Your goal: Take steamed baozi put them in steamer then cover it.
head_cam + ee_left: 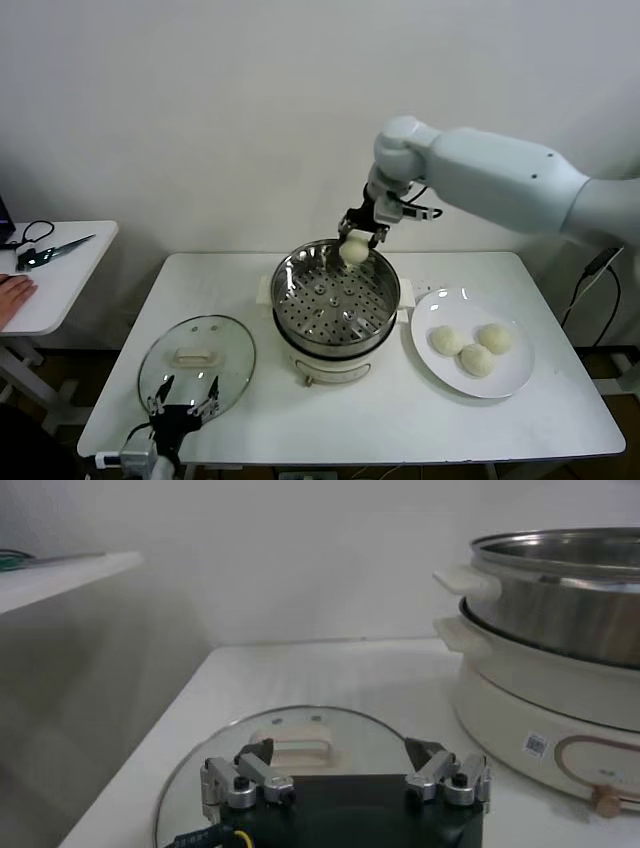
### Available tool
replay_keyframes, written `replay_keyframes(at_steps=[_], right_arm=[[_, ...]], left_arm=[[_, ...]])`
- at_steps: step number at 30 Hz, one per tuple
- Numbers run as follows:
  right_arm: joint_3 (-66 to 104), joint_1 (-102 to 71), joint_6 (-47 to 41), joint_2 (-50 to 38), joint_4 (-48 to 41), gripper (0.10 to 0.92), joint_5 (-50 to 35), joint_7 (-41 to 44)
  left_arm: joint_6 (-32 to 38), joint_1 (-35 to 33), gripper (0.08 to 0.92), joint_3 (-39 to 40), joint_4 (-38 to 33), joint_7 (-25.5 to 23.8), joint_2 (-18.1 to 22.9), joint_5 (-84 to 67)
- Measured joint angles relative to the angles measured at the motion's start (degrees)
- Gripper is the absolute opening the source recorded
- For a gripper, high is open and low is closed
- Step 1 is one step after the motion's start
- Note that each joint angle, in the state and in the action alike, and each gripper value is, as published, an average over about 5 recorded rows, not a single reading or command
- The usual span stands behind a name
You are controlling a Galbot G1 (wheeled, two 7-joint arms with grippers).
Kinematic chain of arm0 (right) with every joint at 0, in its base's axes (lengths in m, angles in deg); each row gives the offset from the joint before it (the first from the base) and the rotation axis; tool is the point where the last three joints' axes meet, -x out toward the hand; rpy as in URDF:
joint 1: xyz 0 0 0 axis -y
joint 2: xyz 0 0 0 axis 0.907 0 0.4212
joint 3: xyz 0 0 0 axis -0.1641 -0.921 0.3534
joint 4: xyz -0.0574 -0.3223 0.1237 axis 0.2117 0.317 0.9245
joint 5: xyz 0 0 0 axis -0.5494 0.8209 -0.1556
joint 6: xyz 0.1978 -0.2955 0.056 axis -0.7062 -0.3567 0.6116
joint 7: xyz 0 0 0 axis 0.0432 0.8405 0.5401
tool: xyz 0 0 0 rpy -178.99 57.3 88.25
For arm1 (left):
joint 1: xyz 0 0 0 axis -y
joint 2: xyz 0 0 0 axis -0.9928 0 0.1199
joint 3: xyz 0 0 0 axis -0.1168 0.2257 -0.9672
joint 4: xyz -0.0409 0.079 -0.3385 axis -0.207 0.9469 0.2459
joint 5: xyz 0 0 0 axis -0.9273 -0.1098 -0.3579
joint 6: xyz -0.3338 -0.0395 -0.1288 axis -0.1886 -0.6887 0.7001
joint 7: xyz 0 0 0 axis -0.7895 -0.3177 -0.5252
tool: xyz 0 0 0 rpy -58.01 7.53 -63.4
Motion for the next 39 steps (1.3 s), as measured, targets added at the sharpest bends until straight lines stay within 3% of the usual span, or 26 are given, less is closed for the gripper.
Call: replay_keyframes(at_steps=[21, 30, 39], right_arm=[[5.15, -9.26, 4.66, 7.81, -11.65, 0.614, 11.19, -2.74], [5.54, -9.88, 5.56, 9.45, -14.11, 0.798, 11.88, -3.31], [1.46, -5.02, 4.81, 7.87, -12.06, 0.823, 4.12, -1.03]], left_arm=[[0.39, 0.74, 0.823, -0.04, 1.08, 0.14, -0.14, 0.02], [0.52, 0.82, 0.823, -0.18, 1.13, 0.21, 0.05, -0.03], [0.52, 0.57, 0.823, -0.13, 0.73, 0.22, 0.38, -0.03]])
